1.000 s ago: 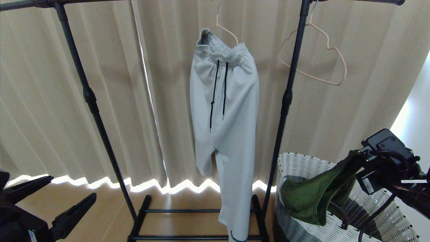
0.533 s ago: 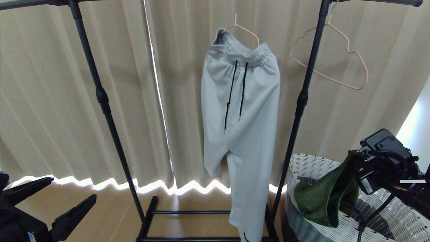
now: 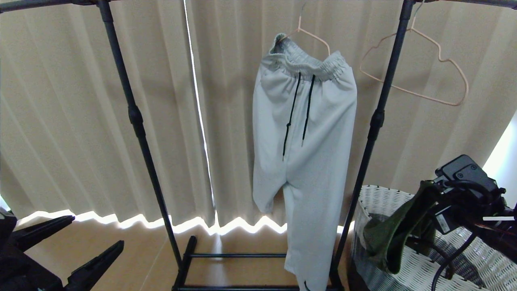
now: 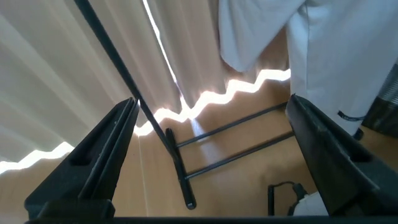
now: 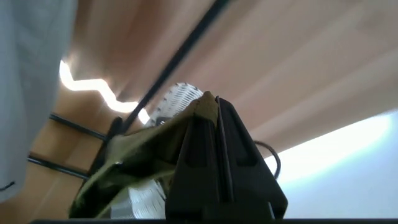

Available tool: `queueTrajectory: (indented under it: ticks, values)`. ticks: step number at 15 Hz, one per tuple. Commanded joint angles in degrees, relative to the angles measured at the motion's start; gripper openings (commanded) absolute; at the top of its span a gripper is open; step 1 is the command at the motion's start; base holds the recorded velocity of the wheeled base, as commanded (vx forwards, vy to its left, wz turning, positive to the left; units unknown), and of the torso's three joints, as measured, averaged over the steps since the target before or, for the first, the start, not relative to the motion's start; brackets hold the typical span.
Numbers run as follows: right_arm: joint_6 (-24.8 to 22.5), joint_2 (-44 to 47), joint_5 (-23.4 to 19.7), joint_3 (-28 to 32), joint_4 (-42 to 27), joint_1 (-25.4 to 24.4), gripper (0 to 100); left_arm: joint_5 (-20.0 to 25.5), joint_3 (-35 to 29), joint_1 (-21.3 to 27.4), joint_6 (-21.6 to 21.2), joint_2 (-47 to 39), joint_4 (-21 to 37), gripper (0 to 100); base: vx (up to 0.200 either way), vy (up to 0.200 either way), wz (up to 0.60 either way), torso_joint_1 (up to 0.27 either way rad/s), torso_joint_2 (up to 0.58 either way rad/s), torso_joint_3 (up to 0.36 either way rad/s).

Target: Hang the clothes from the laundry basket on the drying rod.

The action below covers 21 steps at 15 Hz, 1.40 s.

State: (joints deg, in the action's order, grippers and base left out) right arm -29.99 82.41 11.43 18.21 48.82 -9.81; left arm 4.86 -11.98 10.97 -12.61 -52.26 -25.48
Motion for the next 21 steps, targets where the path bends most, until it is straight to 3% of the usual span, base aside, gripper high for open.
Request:
queueTrajectory:
  ticks: [1, 7, 9, 11, 16, 18, 21]
  values:
    - [0.0, -0.2, 0.0, -0.1, 0.0, 0.0, 0, 0.0, 0.3, 0.6, 0.0, 0.3, 0.0, 100, 0.0, 0.0, 0.0, 0.0, 0.0, 0.0]
    - [0.1, -1.3, -1.1, 2.2, -0.1, -0.4, 0, 0.1, -3.9, 4.1, -0.1, -3.6, 0.2, 100, 0.0, 0.0, 0.0, 0.0, 0.0, 0.0]
    - [0.7, -1.6, -1.6, 6.8, -2.6, -1.5, 0, 0.0, -9.4, 8.9, 0.2, -7.4, 0.2, 100, 0.0, 0.0, 0.0, 0.0, 0.0, 0.0]
    - [5.3, -2.9, -1.6, 12.9, -9.3, -5.0, 0, -0.4, -14.4, 14.3, 0.4, -11.9, 0.2, 100, 0.0, 0.0, 0.0, 0.0, 0.0, 0.0]
    - [19.1, -8.3, -2.6, 30.0, -34.2, -15.5, 0, -3.1, -25.9, 25.6, 1.0, -25.3, 0.4, 100, 0.0, 0.0, 0.0, 0.0, 0.0, 0.0]
    - [20.0, -8.1, -4.4, 32.5, -36.3, -18.0, 0, -4.9, -28.8, 30.9, 4.5, -31.0, 0.2, 100, 0.0, 0.0, 0.0, 0.0, 0.0, 0.0]
    - [22.0, -7.0, -4.6, 33.4, -35.6, -22.0, 0, -7.3, -34.2, 38.0, 13.7, -38.9, 0.2, 100, 0.0, 0.0, 0.0, 0.0, 0.0, 0.0]
